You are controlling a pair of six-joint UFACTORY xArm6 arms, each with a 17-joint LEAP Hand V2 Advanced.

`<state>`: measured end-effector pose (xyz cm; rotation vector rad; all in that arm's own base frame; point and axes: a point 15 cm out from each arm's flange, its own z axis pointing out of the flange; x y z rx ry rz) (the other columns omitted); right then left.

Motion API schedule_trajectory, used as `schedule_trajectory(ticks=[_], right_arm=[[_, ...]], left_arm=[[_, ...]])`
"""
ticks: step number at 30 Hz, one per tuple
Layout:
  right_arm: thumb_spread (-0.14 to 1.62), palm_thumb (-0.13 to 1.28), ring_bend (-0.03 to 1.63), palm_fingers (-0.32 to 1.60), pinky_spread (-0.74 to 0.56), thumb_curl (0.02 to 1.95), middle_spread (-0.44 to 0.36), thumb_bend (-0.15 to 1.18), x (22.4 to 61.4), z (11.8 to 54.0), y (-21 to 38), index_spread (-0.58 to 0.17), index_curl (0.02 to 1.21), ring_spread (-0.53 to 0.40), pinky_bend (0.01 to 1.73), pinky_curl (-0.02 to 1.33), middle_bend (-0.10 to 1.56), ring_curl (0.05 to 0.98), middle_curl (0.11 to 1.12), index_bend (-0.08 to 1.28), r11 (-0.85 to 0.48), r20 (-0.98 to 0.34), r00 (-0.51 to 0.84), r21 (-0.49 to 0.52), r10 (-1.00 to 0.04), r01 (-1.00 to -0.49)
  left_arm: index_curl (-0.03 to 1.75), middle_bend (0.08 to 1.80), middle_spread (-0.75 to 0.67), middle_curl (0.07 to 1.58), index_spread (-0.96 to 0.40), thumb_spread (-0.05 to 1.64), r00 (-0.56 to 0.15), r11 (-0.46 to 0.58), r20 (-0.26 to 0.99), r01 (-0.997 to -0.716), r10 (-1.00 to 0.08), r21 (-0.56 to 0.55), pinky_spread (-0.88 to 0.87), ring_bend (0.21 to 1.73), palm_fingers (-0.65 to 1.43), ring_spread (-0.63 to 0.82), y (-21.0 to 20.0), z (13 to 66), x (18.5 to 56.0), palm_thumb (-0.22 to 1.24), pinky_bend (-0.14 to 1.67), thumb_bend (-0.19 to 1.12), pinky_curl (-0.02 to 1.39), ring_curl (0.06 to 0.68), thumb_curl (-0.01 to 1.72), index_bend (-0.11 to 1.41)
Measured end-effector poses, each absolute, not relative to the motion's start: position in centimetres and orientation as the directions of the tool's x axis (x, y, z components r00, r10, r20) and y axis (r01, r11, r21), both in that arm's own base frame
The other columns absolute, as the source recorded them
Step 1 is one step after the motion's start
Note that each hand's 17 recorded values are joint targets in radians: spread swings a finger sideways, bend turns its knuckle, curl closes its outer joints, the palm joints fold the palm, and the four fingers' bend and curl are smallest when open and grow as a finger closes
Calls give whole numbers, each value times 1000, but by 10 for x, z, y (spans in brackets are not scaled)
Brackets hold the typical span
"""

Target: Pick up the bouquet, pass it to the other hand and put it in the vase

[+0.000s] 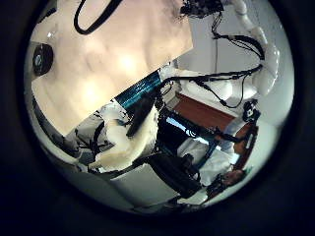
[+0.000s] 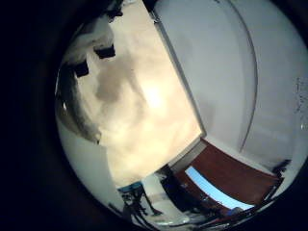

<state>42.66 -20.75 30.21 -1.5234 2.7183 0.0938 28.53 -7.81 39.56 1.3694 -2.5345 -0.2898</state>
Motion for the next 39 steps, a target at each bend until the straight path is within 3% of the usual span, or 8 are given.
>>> schedule_trajectory(ticks=[13,19,21,24,27,29,32,39], right_arm=[[915,1175,1444,1166,-172,799,-122,-2,414,439,-168,-256,887,-188,1435,559,1336,666,766,1111,457,-302,-406,-120,-863,-881],[912,1169,1447,1163,-167,841,-118,-6,406,441,-168,-245,873,-186,1416,593,1354,666,752,1129,449,-294,-403,-110,-867,-887],[919,1090,1449,1153,-176,824,-120,-42,403,436,-167,-242,869,-187,1400,601,1356,664,746,1131,450,-296,-409,-84,-863,-889],[957,924,1400,973,-293,732,-135,-65,395,423,-168,-268,818,-204,1310,567,1237,621,692,937,445,-281,-420,-29,-863,-895],[969,852,1382,498,-388,673,-154,-45,382,402,-176,-289,785,-236,1342,582,1092,623,666,637,439,-234,-440,61,-867,-897],[973,845,1299,169,-324,649,-153,-32,375,383,-183,-293,736,-226,1266,563,988,596,636,543,435,-202,-453,129,-868,-891],[956,890,1151,-60,-201,638,-124,-11,370,369,-189,-271,644,-200,1123,488,856,517,577,464,431,-169,-459,177,-872,-885],[920,984,904,-130,-22,633,-15,-15,360,361,-204,-190,515,-102,959,379,552,406,458,259,414,-23,-432,244,-902,-877]], left_arm=[[423,190,131,365,-109,1201,-511,524,120,-818,-851,238,433,509,323,370,-77,413,292,246,534,-17,23,178,282,190],[421,193,131,368,-109,1201,-511,526,127,-816,-850,239,429,509,329,364,-78,416,286,246,543,-17,20,177,282,188],[421,192,130,368,-109,1201,-509,527,134,-815,-850,242,428,509,329,364,-78,415,284,246,544,-17,19,176,282,188],[420,192,130,369,-109,1201,-511,528,135,-814,-849,241,427,509,328,363,-78,415,283,246,546,-17,16,176,282,188],[420,192,130,369,-109,1201,-513,530,136,-814,-848,238,427,510,328,363,-78,417,279,246,548,-17,14,176,282,189],[420,192,130,369,-109,1201,-512,530,136,-814,-848,238,426,510,328,363,-77,417,278,246,549,-17,13,175,282,189],[420,192,130,370,-109,1201,-514,531,137,-813,-847,240,426,510,328,362,-77,416,276,246,550,-17,11,175,282,189],[422,189,130,366,-109,1201,-518,538,148,-806,-843,246,426,515,324,362,-73,410,272,246,557,-17,8,176,282,189]])
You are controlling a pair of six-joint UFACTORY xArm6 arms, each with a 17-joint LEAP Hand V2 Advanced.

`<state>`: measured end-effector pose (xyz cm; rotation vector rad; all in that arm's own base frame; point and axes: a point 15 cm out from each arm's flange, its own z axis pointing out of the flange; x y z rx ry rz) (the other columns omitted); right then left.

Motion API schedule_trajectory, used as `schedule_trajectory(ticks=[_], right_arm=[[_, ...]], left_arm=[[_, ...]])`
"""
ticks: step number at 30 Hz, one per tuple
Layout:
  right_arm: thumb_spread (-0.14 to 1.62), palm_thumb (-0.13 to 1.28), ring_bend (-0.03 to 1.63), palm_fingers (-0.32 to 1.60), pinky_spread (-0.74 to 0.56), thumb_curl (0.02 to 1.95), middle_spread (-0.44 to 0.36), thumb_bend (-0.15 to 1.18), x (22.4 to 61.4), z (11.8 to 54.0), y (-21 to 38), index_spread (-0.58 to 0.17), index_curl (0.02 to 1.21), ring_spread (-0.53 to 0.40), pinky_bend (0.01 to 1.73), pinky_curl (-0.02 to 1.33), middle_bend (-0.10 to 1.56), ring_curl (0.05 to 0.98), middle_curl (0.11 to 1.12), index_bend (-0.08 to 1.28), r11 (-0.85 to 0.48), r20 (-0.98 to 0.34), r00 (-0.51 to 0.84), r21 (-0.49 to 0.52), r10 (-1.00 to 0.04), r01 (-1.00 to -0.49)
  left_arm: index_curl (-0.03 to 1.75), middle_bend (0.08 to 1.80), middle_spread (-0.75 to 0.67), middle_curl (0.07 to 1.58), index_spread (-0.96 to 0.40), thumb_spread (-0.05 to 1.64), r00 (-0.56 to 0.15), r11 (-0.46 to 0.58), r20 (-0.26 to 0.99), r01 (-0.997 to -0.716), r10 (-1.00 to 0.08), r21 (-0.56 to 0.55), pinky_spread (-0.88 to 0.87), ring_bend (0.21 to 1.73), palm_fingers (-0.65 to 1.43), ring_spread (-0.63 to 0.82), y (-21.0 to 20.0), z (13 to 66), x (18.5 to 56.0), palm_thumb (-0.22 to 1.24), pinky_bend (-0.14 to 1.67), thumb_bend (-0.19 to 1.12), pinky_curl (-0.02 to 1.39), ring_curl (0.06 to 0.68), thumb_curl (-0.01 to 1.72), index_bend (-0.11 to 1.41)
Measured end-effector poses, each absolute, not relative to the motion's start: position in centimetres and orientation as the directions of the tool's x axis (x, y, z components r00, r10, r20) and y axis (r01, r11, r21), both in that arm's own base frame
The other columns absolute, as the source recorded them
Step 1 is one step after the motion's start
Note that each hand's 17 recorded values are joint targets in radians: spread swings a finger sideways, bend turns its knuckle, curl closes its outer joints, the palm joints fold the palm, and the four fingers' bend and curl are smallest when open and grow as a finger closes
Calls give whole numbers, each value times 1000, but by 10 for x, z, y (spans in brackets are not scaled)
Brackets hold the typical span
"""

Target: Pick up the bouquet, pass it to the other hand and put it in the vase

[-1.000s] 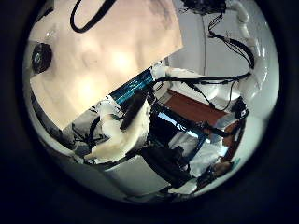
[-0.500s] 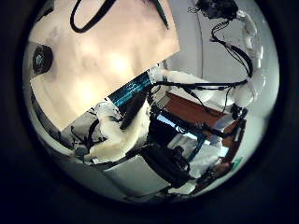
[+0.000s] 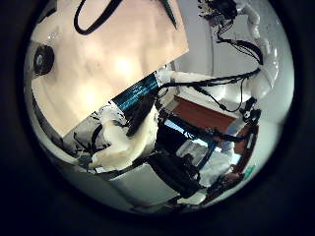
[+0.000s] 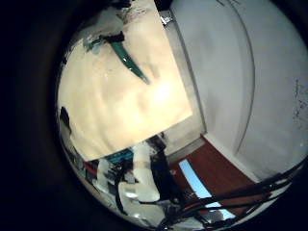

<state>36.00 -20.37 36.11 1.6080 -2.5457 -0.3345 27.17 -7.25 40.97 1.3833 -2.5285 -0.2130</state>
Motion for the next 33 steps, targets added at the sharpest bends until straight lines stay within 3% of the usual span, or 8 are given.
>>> schedule_trajectory(ticks=[5,10,18,26,33], right_arm=[[905,1000,777,-64,94,624,43,-20,368,365,-209,-178,441,-41,874,333,417,357,410,152,405,19,-418,292,-908,-866],[903,965,752,4,228,597,59,-32,372,355,-207,-175,374,-10,1023,350,332,343,386,119,407,21,-423,319,-906,-856],[899,918,894,68,175,563,20,-33,390,342,-212,-264,303,-17,1148,367,305,371,386,137,419,16,-433,280,-901,-863],[946,797,887,158,135,515,82,-39,402,305,-214,-72,312,-20,1105,329,439,360,429,186,492,52,-503,321,-862,-809],[976,763,864,164,162,493,130,-29,400,281,-209,-41,346,33,1078,295,416,345,424,189,504,64,-522,377,-851,-777]], left_arm=[[424,190,129,364,-109,1201,-514,537,155,-808,-844,244,425,517,323,362,-73,408,273,246,561,-17,5,176,282,189],[426,192,129,364,-109,1201,-514,537,154,-808,-844,242,421,516,321,363,-72,410,272,246,557,-17,2,173,282,190],[426,191,136,363,-104,1201,-518,541,156,-806,-841,240,426,516,323,364,-72,410,276,246,568,-17,2,170,282,189],[421,193,139,362,-95,1201,-531,555,162,-796,-832,242,441,524,317,364,-77,408,282,246,576,-17,6,169,282,187],[421,192,140,363,-93,1201,-547,572,168,-772,-820,278,444,527,315,364,-83,400,284,246,578,-17,7,168,282,188]])
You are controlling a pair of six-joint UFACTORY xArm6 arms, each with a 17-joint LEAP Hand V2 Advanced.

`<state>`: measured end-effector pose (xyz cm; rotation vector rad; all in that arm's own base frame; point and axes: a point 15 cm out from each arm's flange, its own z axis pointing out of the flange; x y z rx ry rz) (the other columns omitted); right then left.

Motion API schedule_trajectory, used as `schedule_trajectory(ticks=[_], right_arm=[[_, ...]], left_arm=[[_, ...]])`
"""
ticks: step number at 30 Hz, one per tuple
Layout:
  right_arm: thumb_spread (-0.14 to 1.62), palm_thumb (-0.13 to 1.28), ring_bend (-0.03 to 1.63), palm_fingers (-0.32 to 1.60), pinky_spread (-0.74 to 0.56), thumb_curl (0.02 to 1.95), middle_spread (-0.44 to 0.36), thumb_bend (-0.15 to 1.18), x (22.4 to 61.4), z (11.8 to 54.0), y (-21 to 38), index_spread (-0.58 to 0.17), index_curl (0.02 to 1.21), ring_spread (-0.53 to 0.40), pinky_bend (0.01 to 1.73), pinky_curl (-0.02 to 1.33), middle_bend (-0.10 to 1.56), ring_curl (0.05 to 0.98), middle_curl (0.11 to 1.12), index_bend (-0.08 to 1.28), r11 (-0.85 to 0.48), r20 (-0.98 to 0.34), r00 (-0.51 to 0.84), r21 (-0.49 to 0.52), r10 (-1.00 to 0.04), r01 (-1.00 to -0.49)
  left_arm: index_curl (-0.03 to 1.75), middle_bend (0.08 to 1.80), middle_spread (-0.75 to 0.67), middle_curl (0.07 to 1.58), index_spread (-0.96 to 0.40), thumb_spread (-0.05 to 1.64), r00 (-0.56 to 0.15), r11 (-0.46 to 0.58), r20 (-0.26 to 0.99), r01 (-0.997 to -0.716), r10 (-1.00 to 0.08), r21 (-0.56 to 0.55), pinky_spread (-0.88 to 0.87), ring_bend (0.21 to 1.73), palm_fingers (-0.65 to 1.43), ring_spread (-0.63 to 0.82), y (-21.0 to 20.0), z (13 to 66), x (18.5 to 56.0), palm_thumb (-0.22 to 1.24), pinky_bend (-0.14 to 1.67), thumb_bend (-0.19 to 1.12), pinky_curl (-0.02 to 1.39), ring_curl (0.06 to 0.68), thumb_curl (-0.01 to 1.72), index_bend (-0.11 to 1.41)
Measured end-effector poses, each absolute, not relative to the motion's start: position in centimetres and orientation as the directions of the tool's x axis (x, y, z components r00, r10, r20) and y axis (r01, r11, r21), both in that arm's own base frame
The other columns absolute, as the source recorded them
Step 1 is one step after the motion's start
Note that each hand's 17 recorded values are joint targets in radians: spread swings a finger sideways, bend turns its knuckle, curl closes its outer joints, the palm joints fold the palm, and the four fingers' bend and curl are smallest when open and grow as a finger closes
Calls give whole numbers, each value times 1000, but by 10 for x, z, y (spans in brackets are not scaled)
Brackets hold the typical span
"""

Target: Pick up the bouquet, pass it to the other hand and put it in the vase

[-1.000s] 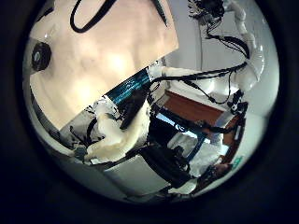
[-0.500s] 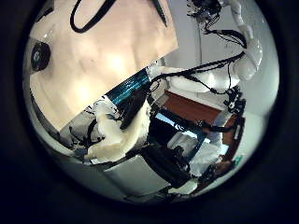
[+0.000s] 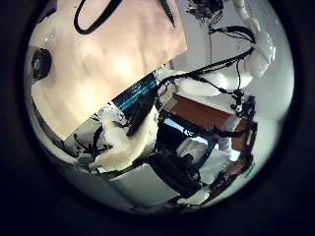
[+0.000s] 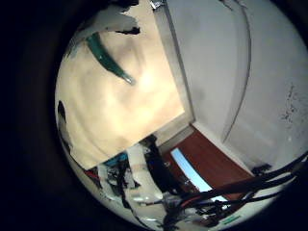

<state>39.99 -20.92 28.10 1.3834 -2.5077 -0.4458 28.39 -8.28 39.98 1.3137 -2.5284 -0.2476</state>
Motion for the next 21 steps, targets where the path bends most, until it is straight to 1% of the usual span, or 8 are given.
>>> schedule_trajectory(ticks=[5,11,21], right_arm=[[990,747,865,159,191,482,151,-28,385,256,-202,-36,348,64,1089,280,398,338,417,173,506,74,-531,437,-844,-743],[1001,748,890,185,177,477,131,-24,371,224,-204,-30,342,37,1081,258,433,337,429,167,531,85,-559,457,-825,-714],[1005,751,929,222,109,475,76,-22,369,195,-223,-42,345,-37,1085,220,468,341,449,175,580,54,-616,412,-786,-703]], left_arm=[[421,192,140,363,-93,1201,-557,581,171,-758,-813,295,445,529,314,364,-88,398,286,246,578,-17,8,167,282,189],[421,192,140,364,-93,1204,-566,589,171,-748,-807,306,446,530,314,363,-93,399,283,249,578,-17,8,166,283,189],[422,192,143,365,-93,1207,-561,581,163,-750,-812,317,446,532,314,363,-92,401,280,251,578,-17,9,164,282,189]])
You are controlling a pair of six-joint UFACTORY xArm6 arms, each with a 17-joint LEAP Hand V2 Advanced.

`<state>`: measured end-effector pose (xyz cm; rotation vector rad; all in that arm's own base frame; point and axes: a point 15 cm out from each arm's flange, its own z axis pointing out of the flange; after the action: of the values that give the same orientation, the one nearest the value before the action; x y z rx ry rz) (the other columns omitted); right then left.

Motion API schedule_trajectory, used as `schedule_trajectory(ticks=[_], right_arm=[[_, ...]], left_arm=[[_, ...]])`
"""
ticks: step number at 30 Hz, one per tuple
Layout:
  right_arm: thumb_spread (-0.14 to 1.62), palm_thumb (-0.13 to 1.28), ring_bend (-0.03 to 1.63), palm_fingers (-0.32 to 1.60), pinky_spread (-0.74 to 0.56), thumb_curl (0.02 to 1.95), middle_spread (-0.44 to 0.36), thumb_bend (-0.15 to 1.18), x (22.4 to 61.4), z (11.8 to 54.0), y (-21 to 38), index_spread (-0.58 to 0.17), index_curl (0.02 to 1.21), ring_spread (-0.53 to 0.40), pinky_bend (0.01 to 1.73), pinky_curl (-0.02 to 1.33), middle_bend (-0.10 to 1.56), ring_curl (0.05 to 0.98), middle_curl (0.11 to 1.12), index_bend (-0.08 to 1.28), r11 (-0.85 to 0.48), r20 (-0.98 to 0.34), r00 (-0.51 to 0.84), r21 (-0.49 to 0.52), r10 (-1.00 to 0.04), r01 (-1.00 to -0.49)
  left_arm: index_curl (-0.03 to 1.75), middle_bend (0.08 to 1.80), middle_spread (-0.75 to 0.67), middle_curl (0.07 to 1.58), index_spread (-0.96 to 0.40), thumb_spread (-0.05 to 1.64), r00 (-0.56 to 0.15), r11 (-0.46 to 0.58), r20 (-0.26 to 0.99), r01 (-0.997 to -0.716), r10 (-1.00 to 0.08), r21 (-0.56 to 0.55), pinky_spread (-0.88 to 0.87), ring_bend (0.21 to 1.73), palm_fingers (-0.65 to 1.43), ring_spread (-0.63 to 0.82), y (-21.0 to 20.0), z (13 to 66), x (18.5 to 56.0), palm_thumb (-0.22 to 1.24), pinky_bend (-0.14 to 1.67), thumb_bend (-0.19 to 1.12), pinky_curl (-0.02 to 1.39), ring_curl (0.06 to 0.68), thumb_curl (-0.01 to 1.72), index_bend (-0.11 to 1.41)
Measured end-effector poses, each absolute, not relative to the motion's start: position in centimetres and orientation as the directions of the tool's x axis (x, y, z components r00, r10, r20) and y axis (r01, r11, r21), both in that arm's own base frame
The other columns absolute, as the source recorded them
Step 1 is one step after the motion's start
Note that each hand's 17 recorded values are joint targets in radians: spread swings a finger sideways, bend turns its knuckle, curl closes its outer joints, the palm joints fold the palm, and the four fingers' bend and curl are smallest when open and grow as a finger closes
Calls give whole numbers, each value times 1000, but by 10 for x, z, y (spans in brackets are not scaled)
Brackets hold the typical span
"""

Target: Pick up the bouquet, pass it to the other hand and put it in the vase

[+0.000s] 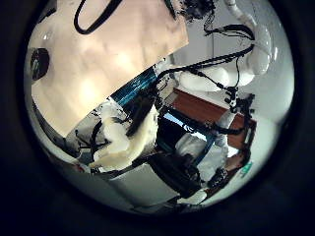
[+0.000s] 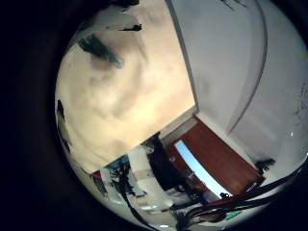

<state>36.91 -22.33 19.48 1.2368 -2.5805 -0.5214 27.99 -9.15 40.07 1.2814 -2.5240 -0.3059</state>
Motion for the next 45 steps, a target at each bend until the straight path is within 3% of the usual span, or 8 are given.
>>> schedule_trajectory(ticks=[19,33,38,45], right_arm=[[997,782,975,323,-31,484,-58,-23,383,159,-219,-135,408,-172,1105,143,532,355,510,217,594,49,-622,363,-782,-718],[989,783,994,386,-99,488,-108,-23,380,131,-216,-165,459,-212,1140,88,556,369,557,218,594,63,-629,413,-775,-691],[988,786,996,484,-149,490,-146,-25,381,130,-218,-205,480,-240,1141,67,600,369,584,258,595,61,-631,412,-773,-690],[987,811,1061,786,-383,495,-250,-20,393,136,-223,-324,534,-318,1213,73,681,395,643,314,605,55,-632,363,-773,-709]], left_arm=[[424,190,144,361,-93,1208,-560,580,160,-749,-813,320,449,534,308,361,-93,403,278,252,582,-17,4,165,279,190],[424,191,144,360,-93,1206,-557,573,152,-753,-817,322,449,528,307,362,-90,403,279,249,585,-17,1,169,282,190],[423,191,144,360,-93,1206,-555,572,152,-754,-818,322,449,527,307,362,-90,403,279,249,586,-17,0,171,283,190],[423,191,144,360,-93,1206,-554,571,151,-756,-818,321,449,526,307,362,-90,404,280,249,586,-17,0,173,283,190]])
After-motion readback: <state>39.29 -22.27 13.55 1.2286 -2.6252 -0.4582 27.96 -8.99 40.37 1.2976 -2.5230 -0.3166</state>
